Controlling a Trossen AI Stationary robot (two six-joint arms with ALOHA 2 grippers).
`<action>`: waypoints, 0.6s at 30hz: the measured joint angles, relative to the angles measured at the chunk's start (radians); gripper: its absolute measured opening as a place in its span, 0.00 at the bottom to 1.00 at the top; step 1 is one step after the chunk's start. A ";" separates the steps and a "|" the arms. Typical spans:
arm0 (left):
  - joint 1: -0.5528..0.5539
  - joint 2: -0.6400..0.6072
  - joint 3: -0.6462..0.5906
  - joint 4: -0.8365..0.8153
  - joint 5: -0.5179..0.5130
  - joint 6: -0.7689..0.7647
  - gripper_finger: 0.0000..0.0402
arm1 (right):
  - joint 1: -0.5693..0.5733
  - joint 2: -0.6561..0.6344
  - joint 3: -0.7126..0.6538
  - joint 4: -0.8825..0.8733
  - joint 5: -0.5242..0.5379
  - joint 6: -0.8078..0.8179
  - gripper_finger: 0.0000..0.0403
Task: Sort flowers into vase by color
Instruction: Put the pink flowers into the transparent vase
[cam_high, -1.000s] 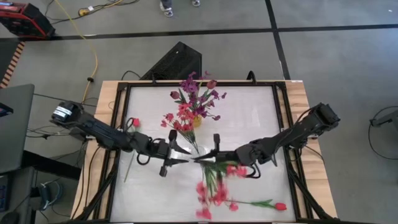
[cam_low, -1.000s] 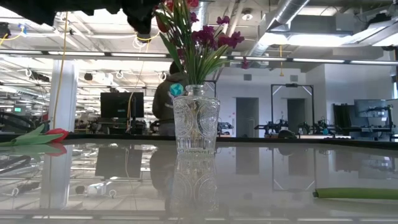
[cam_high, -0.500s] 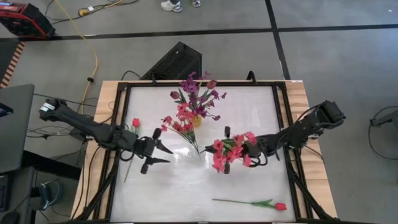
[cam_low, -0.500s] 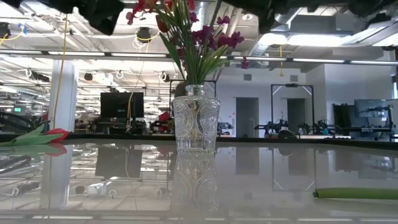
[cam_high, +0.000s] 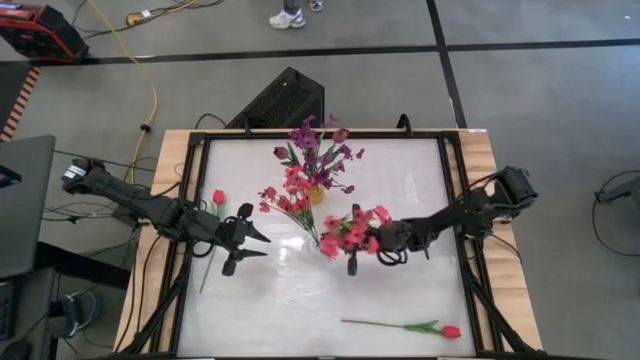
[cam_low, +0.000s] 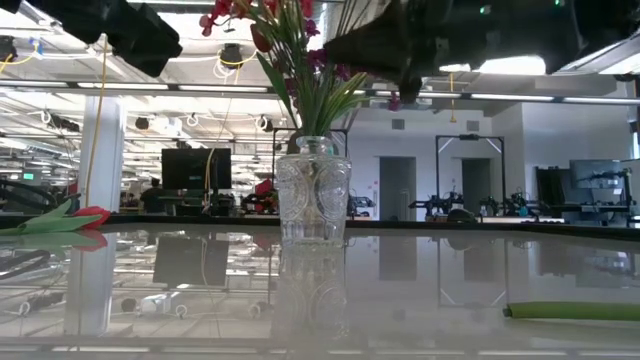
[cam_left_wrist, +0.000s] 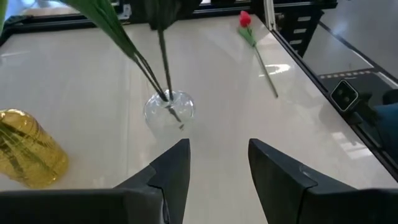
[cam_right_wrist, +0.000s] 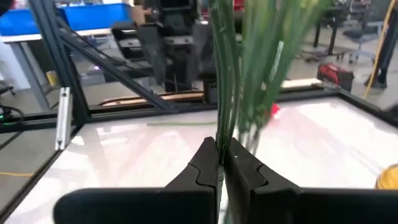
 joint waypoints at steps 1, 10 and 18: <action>0.000 0.000 0.000 0.000 0.000 0.000 0.37 | -0.001 0.005 0.000 -0.001 0.000 0.008 0.09; 0.000 -0.002 0.000 0.001 -0.006 0.000 0.37 | -0.005 0.021 0.000 -0.020 0.003 0.019 0.09; 0.000 -0.002 0.000 -0.002 -0.007 -0.009 0.37 | -0.005 0.020 0.000 -0.077 0.002 0.010 0.12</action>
